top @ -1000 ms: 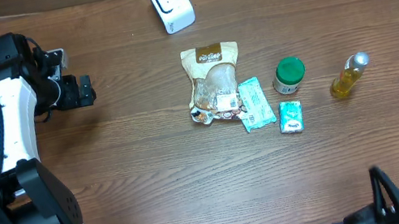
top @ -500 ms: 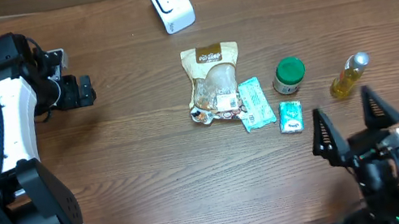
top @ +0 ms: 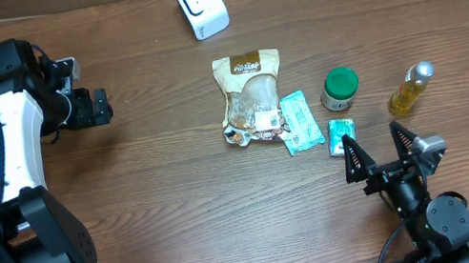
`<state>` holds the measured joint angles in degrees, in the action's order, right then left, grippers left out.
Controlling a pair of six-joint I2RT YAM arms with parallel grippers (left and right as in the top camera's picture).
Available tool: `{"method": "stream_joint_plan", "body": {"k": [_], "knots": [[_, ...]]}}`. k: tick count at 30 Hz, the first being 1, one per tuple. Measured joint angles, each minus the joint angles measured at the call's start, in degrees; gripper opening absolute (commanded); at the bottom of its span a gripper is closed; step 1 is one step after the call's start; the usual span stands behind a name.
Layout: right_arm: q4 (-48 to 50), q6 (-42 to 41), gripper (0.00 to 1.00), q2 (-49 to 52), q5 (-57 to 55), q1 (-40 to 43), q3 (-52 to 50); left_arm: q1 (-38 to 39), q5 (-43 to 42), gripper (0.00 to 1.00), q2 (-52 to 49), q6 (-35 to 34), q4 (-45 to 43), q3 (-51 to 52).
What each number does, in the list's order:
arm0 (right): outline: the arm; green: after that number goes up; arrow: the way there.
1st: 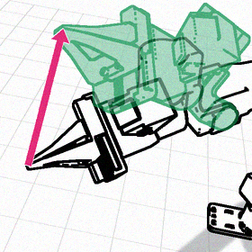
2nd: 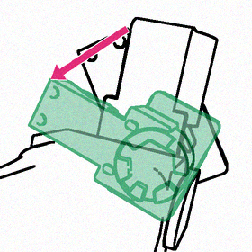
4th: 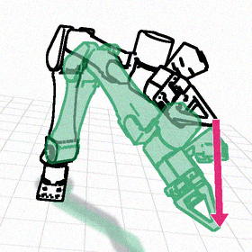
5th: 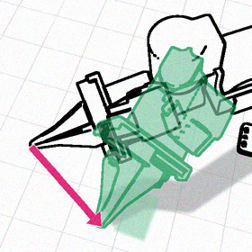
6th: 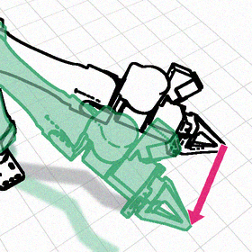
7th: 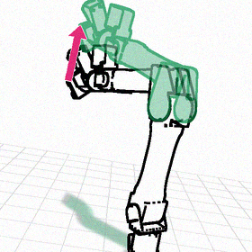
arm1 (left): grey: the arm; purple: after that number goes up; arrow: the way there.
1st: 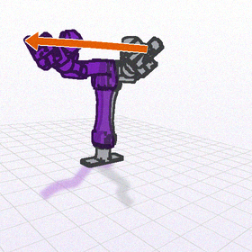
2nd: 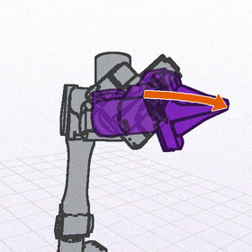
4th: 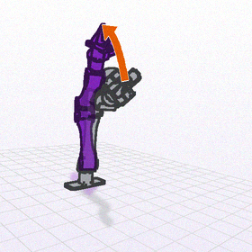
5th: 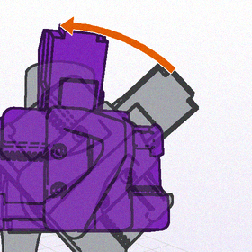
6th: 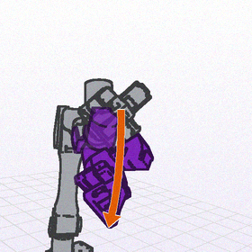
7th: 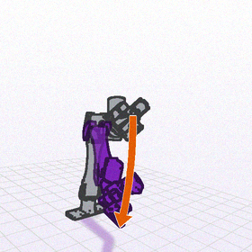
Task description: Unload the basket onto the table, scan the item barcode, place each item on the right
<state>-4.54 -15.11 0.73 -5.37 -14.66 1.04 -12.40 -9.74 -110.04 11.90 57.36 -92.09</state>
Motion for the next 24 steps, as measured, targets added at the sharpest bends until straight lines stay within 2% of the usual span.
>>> {"method": "stream_joint_plan", "body": {"k": [7,17,24], "knots": [[0.04,2.29,1.0,0.0,-0.66,7.04,0.0,0.0,-0.02,1.0,0.0,0.0,0.0,0.0],[-0.2,17.46,1.0,0.0,1.36,7.39,0.0,0.0,-0.02,1.0,0.0,0.0,0.0,0.0],[-0.17,20.04,1.0,0.0,1.97,7.39,0.0,0.0,0.0,1.0,0.0,0.0,0.0,0.0]]}}
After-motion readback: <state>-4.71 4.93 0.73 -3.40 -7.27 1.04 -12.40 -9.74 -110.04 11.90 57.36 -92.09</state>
